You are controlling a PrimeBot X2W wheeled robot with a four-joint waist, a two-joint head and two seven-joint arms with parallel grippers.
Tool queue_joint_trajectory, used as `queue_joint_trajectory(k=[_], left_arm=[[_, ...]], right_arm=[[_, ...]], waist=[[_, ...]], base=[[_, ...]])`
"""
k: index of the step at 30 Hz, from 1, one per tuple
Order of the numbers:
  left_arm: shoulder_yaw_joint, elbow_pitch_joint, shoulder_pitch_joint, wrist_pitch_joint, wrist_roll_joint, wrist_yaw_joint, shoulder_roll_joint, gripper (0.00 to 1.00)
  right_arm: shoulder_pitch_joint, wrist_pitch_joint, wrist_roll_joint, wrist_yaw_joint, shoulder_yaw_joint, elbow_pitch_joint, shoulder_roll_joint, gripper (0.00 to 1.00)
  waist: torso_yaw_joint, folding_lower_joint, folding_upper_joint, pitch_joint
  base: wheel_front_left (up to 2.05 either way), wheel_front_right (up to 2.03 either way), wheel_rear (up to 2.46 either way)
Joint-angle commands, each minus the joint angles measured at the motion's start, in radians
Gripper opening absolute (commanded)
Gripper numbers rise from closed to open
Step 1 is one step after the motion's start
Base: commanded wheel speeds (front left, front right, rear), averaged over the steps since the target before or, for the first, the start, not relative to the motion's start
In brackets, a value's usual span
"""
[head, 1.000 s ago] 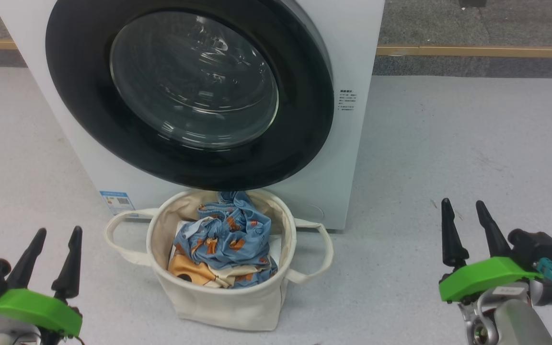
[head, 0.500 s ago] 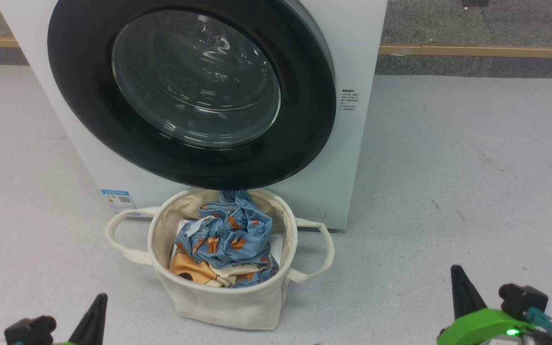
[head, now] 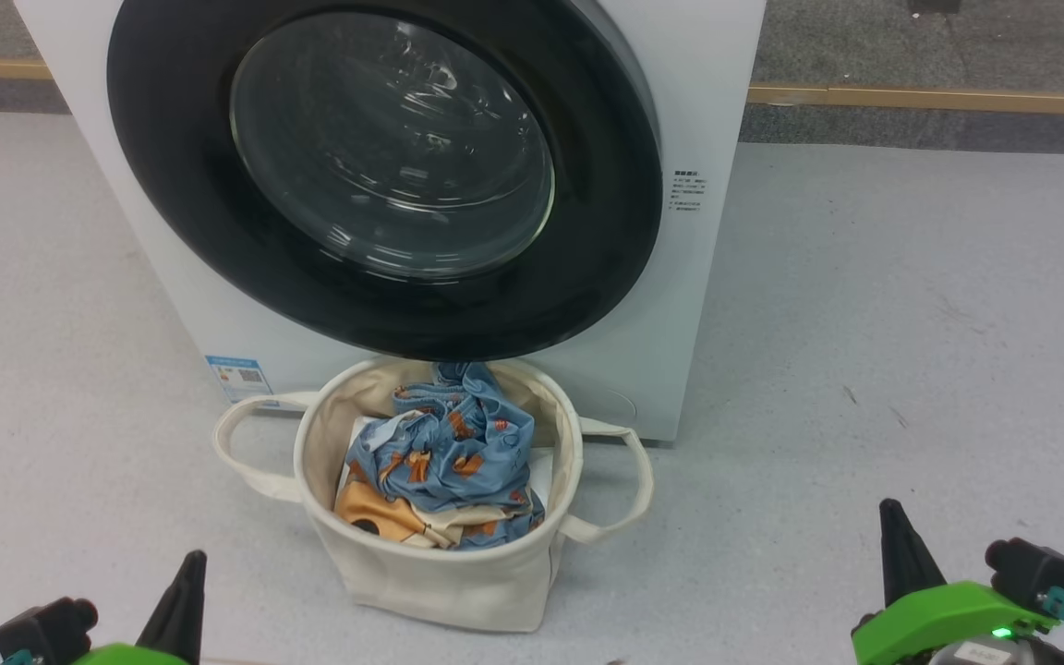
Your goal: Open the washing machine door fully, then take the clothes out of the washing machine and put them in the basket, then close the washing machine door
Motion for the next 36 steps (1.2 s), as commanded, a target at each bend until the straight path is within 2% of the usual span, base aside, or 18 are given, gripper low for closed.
queue_joint_trajectory(k=[1, 36], left_arm=[[0.029, -0.035, -0.046, 0.007, -0.025, -0.002, 0.01, 0.0], [0.129, -0.106, -0.028, 0.102, -0.292, -0.006, -0.087, 0.0]], right_arm=[[-0.042, 0.01, 0.035, 0.001, -0.004, -0.044, -0.005, 0.0], [-0.025, 0.113, 0.418, 0.002, -0.022, -0.12, -0.006, 0.0]], waist=[[0.003, -0.0002, -0.0001, 0.001], [0.047, -0.0002, -0.0001, 0.015]], base=[[0.0, 0.0, 0.0], [0.0, 0.0, 0.0]])
